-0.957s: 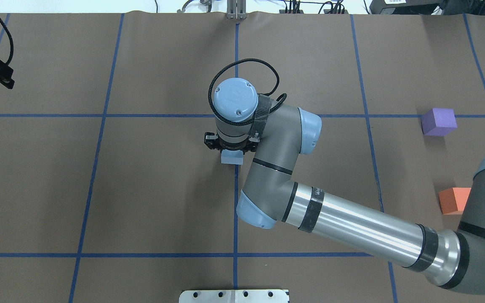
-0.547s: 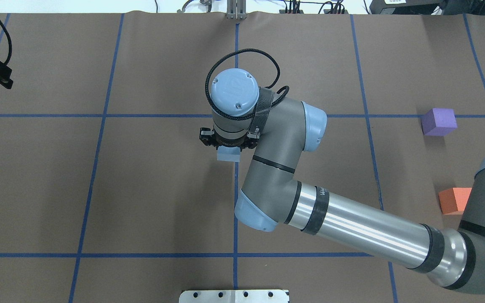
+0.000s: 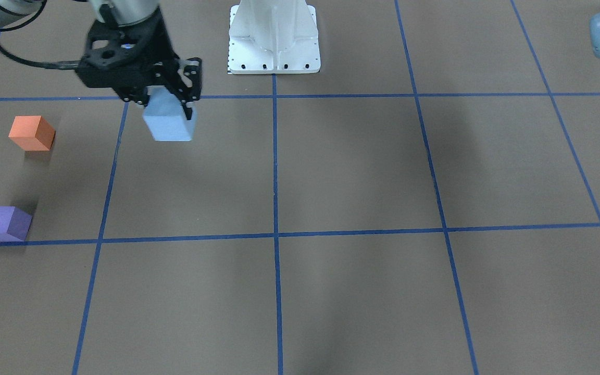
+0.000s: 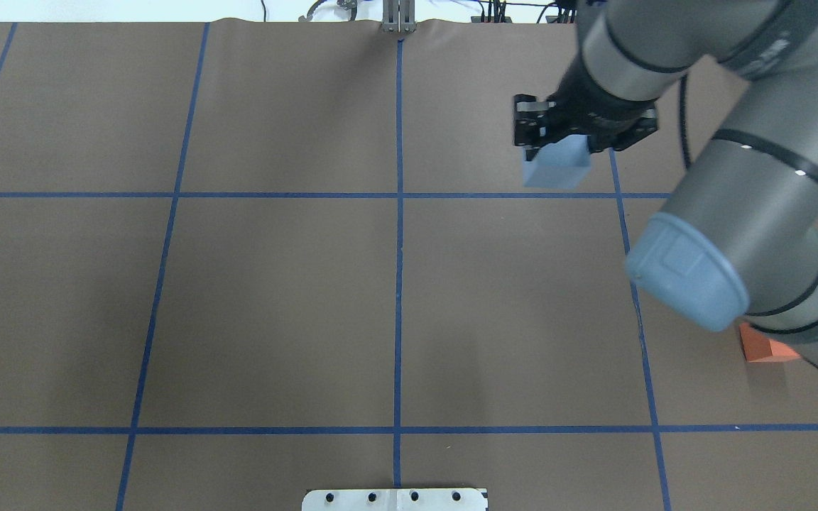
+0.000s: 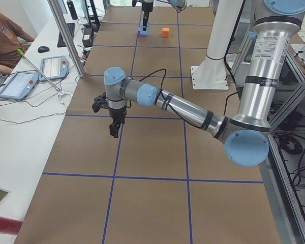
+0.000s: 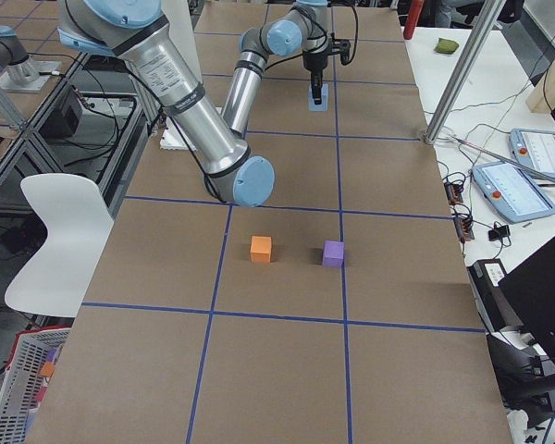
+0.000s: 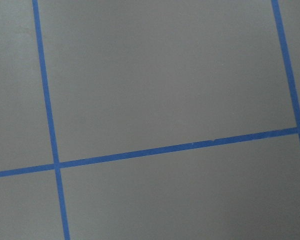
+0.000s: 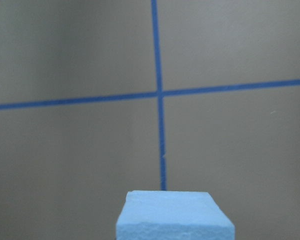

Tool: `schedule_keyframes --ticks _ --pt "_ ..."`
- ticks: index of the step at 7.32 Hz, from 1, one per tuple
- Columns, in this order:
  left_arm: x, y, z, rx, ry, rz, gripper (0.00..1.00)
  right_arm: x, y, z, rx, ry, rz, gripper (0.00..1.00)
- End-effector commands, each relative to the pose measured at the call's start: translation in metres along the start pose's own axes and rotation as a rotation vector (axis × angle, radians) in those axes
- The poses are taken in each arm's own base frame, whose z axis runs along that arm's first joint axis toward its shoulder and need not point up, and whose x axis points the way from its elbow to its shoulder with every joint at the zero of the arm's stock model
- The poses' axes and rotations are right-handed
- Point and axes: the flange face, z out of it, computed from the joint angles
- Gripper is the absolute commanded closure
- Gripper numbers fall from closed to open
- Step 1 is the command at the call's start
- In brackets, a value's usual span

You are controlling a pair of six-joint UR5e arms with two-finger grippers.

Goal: Place blue block between orange and purple blocks
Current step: 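Lift and carry the cube with the right gripper toward the purple cube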

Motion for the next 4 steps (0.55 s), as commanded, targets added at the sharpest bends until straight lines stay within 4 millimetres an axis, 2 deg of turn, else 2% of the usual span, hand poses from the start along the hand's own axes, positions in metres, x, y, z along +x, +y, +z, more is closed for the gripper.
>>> schedule_keyframes --ticks 1,2,3,4 --pt "-0.098 0.024 0.013 -0.025 0.105 0.025 0.00 0.146 -0.020 0.016 -0.035 0.075 -0.147 1.00" --pt "-0.113 0.040 0.028 -0.032 0.104 0.018 0.00 0.197 -0.017 0.033 -0.040 0.091 -0.157 1.00" --pt "-0.123 0.047 0.035 -0.026 0.065 0.024 0.00 0.239 -0.011 0.048 -0.047 0.048 -0.143 1.00" --pt "-0.136 0.067 0.050 -0.039 0.033 0.023 0.00 0.282 -0.006 0.071 -0.039 0.027 -0.166 1.00"
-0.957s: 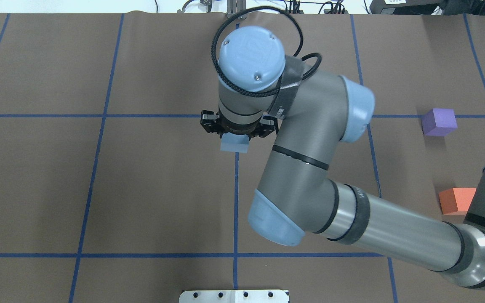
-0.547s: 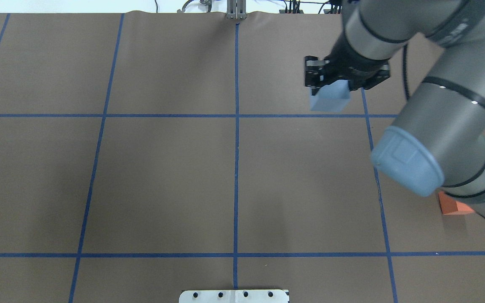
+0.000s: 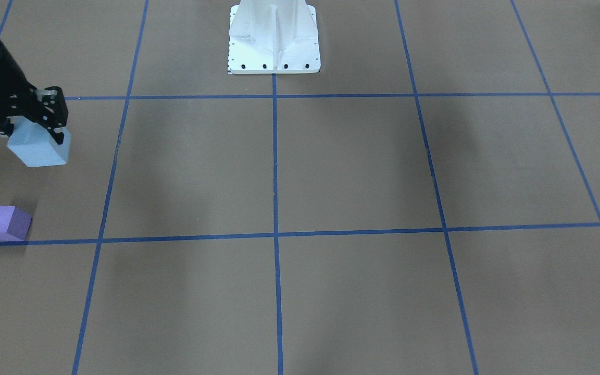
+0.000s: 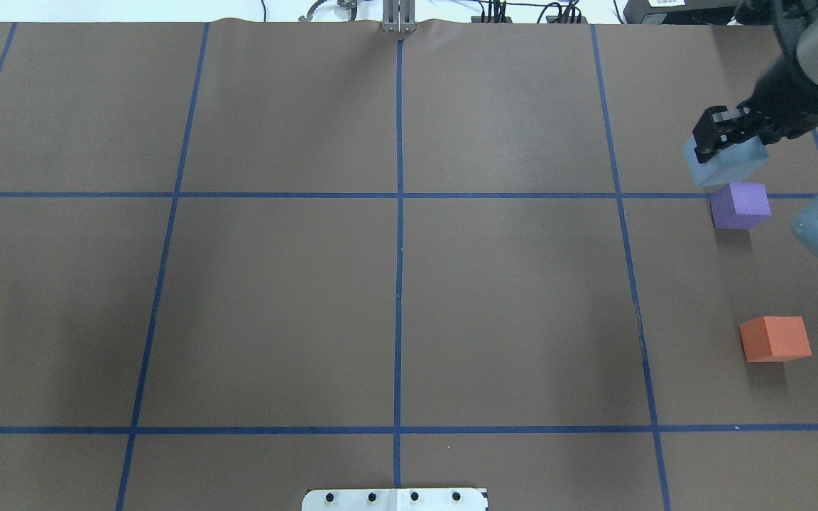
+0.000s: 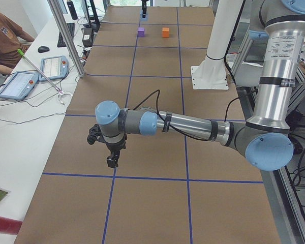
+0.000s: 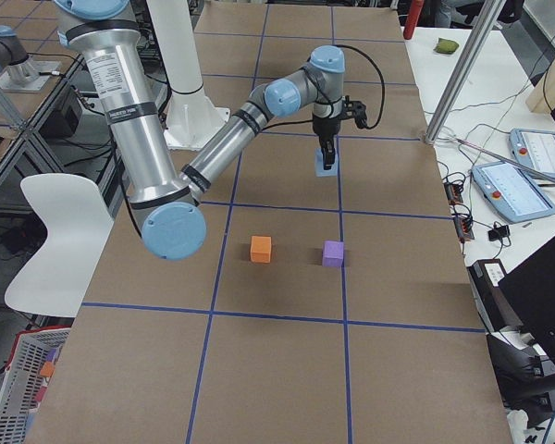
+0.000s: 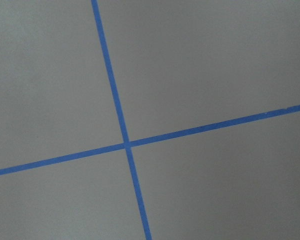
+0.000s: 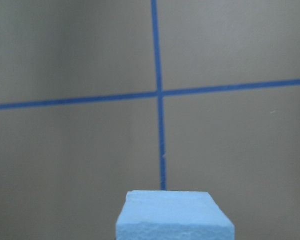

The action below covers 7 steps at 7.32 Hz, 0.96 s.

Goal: Place blue block between orange and purple blocks
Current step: 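Lift and carry the cube with the right gripper toward the purple cube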

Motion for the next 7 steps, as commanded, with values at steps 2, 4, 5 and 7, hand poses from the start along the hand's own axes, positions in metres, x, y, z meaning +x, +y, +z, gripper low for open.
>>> schedule_keyframes --ticks 2,4,5,7 --pt "-0.015 0.019 0.013 0.004 -0.034 -0.019 0.00 0.108 0.042 0.076 -0.034 -0.012 0.012 1.00" --pt "-0.013 0.014 0.012 0.006 -0.037 -0.013 0.00 0.136 0.041 0.118 -0.051 -0.004 0.071 1.00" --pt "-0.012 0.013 0.011 0.007 -0.037 -0.011 0.00 0.136 0.043 0.139 -0.058 -0.011 0.080 1.00" --pt "-0.011 0.009 0.009 0.011 -0.040 -0.005 0.00 0.115 0.055 0.164 -0.106 -0.010 0.086 1.00"
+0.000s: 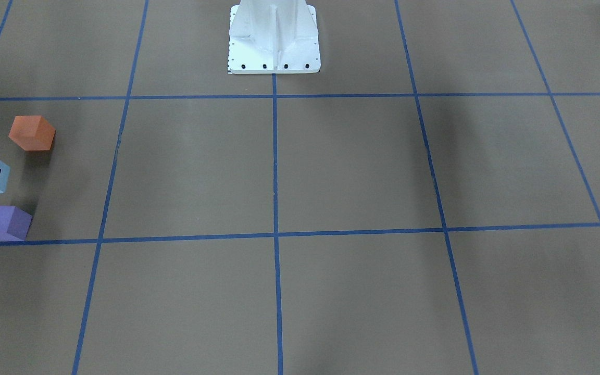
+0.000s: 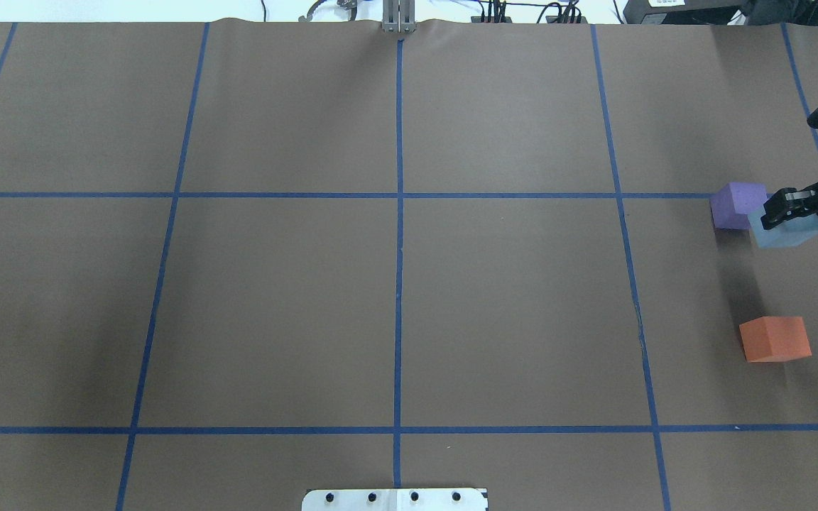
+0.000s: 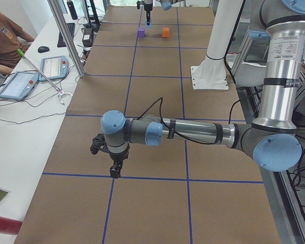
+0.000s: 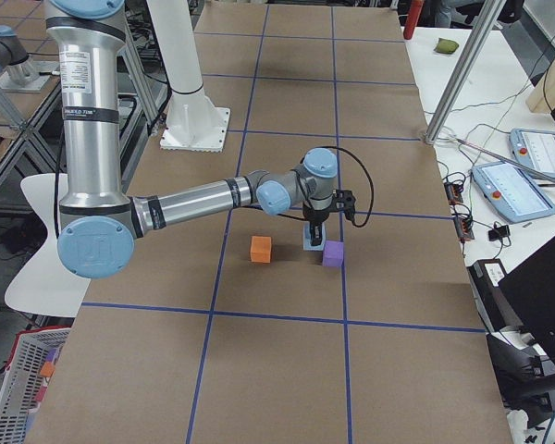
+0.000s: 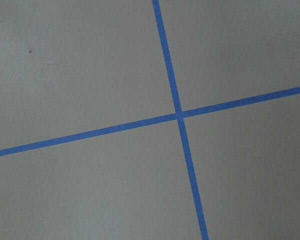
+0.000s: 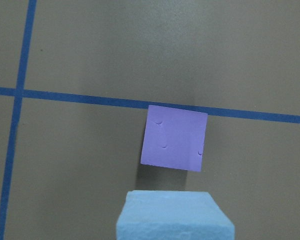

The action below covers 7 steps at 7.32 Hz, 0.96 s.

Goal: Place blue block between orange and purple blocks
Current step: 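Lower the cube into the gap between purple and orange cubes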

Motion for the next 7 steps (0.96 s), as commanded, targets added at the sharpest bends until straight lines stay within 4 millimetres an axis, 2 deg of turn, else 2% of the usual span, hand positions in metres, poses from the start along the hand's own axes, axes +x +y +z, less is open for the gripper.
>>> schedule_keyframes --ticks 1,4,7 --pt "0.001 -0.004 -0.002 0.003 -0.002 0.005 0.00 -0.012 0.012 0.027 -0.046 0.006 0.008 1.00" --pt "0.003 -0.006 -0.004 0.008 -0.003 0.009 0.00 -0.004 0.021 0.062 -0.109 0.038 0.013 1.00" --pt "0.004 -0.006 -0.004 0.008 -0.003 0.014 0.00 -0.008 0.018 0.066 -0.111 0.040 0.009 1.00"
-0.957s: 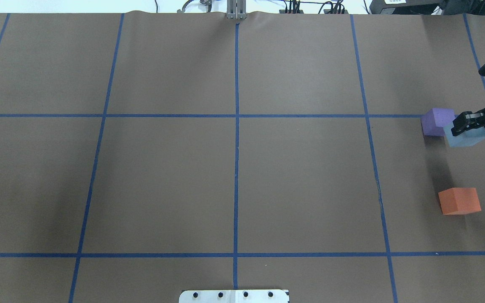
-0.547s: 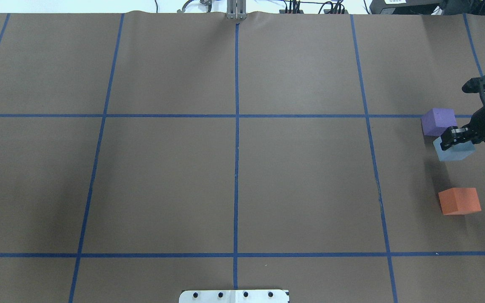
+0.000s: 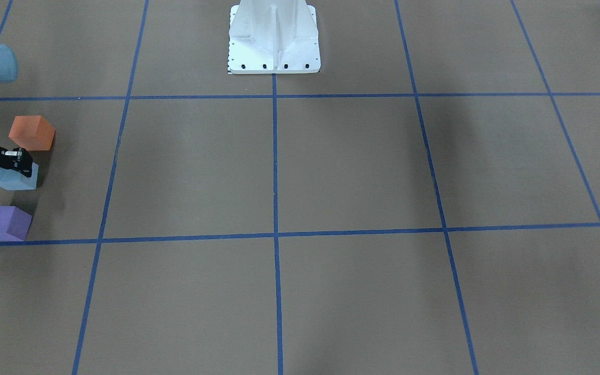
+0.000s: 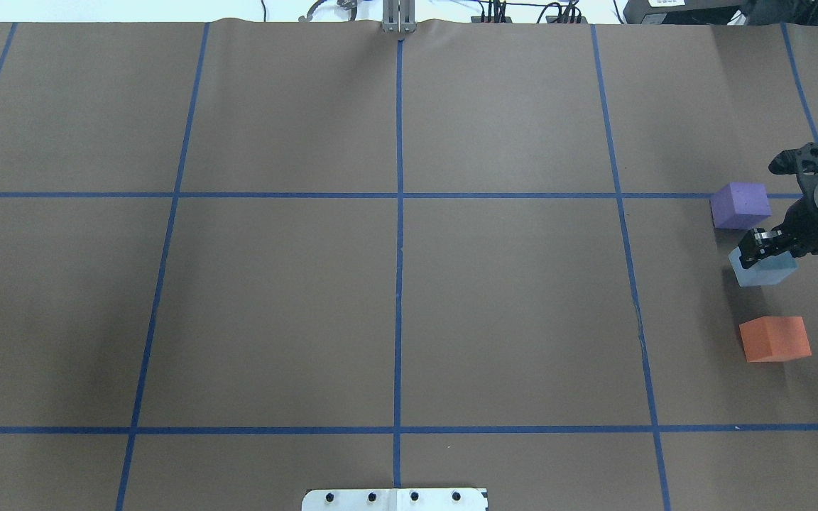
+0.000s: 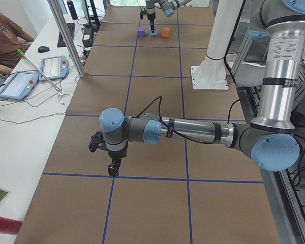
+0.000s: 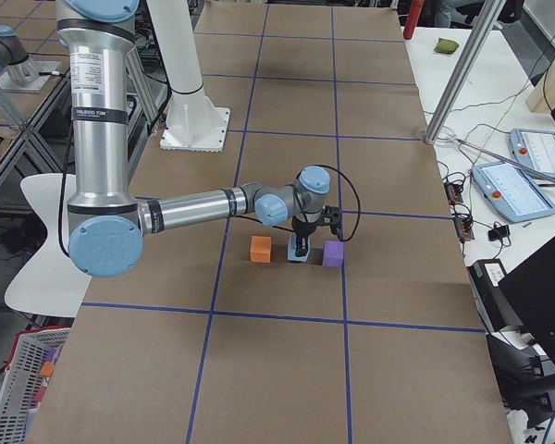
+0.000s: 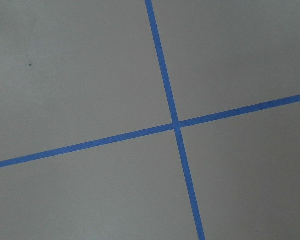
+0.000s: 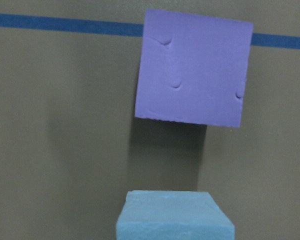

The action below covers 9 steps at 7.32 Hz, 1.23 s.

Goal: Place blue block between orange and purple blocks
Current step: 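Lower the cube into the gap between purple and orange cubes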

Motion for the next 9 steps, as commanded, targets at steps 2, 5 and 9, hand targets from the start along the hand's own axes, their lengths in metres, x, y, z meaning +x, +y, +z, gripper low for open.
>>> schedule_keyframes --ticks 2,5,9 --pt "0.000 0.000 0.001 -0.001 0.000 0.002 0.00 0.003 -0.003 0.011 -0.018 0.009 0.008 1.00" --pt "0.002 -0.001 -0.001 0.003 0.000 0.005 0.00 0.001 -0.005 0.010 -0.016 0.005 0.005 0.02" --pt "0.003 -0.003 -0.003 0.006 -0.002 0.006 0.00 -0.007 0.000 -0.008 0.016 -0.016 -0.020 0.00"
